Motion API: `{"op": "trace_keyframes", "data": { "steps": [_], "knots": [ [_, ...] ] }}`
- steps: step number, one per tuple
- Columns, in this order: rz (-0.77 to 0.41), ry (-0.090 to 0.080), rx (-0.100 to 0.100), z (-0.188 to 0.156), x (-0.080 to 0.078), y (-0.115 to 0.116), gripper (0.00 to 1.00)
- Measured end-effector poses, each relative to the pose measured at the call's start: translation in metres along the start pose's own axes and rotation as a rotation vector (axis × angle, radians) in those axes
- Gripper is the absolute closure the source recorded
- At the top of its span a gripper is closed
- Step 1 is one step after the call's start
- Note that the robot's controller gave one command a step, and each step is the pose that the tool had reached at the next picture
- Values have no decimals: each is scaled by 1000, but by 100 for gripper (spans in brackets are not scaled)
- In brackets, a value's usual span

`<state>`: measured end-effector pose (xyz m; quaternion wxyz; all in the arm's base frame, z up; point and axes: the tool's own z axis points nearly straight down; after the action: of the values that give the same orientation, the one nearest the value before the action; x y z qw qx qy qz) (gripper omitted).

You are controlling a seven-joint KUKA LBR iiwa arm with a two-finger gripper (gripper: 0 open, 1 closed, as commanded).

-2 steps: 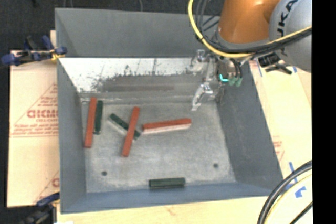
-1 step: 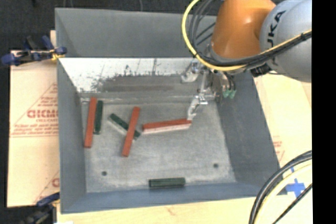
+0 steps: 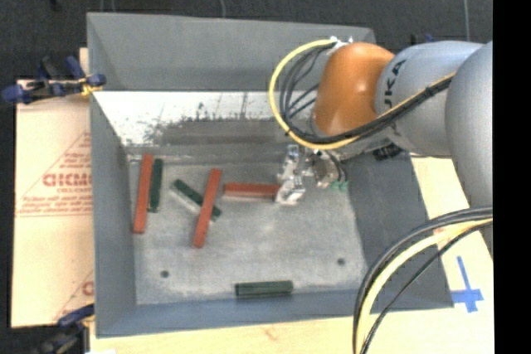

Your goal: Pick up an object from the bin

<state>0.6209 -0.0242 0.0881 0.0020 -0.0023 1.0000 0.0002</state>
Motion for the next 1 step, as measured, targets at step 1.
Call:
{"op": "trace_keyframes", "data": {
  "steps": [1],
  "knots": [
    [0, 0, 0, 0, 0, 0, 100]
  ]
}}
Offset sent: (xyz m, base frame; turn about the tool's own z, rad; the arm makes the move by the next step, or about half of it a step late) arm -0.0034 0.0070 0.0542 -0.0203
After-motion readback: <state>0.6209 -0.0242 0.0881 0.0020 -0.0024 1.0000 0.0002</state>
